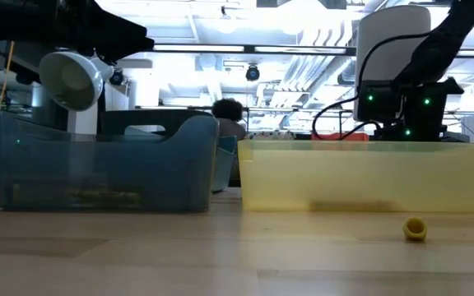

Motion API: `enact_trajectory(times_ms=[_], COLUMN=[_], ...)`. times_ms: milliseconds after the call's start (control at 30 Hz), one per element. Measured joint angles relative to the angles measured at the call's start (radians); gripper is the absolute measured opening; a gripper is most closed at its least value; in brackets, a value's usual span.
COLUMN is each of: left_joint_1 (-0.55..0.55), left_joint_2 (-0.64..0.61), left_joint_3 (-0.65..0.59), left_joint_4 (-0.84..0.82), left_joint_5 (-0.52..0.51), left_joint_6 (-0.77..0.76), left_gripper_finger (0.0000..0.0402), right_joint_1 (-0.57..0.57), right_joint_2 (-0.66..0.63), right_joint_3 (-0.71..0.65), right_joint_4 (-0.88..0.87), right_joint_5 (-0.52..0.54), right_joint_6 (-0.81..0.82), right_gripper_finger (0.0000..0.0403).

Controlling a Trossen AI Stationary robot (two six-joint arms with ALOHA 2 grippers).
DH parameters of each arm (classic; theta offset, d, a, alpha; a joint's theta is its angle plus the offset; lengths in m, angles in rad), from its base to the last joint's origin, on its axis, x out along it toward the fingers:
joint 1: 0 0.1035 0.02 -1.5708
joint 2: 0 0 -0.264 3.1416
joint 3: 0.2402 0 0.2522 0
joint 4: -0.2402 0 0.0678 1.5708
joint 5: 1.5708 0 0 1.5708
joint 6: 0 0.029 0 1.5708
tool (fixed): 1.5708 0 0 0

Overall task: Sort crayons
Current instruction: Put the light green crayon into the black bin

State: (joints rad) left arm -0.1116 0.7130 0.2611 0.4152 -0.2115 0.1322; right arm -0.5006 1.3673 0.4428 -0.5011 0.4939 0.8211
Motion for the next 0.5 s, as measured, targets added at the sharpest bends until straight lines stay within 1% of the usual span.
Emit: enact_trajectory(times_ms=[67, 233, 367, 500], left_joint_1=[0.0, 0.0, 0.0, 0.0], left_joint_2=[0.0, 0.0, 0.0, 0.0], left_joint_3=[0.0, 0.0, 0.0, 0.0], left_joint_4=[0.0, 0.001, 0.001, 0.001], left_joint_5=[0.0, 0.0, 0.0, 0.0], left_joint_6=[0.0, 0.0, 0.001, 0.001], left_gripper_finger=[0.0195, 0.0195, 0.0195, 0.0195], right_joint_1=[0.011, 0.044, 0.063, 0.08], right_joint_2=[-0.025, -0.094, -0.145, -0.181], right_joint_3=[-0.001, -0.004, -0.004, -0.003], right_joint_4=[-0.003, -0.015, -0.039, -0.043], right_joint_5=[-0.008, -0.045, -0.036, -0.002], right_joint_6=[0.002, 0.008, 0.01, 0.016], right_gripper_finger=[0.0014, 0.0004, 0.0001, 0.0001])
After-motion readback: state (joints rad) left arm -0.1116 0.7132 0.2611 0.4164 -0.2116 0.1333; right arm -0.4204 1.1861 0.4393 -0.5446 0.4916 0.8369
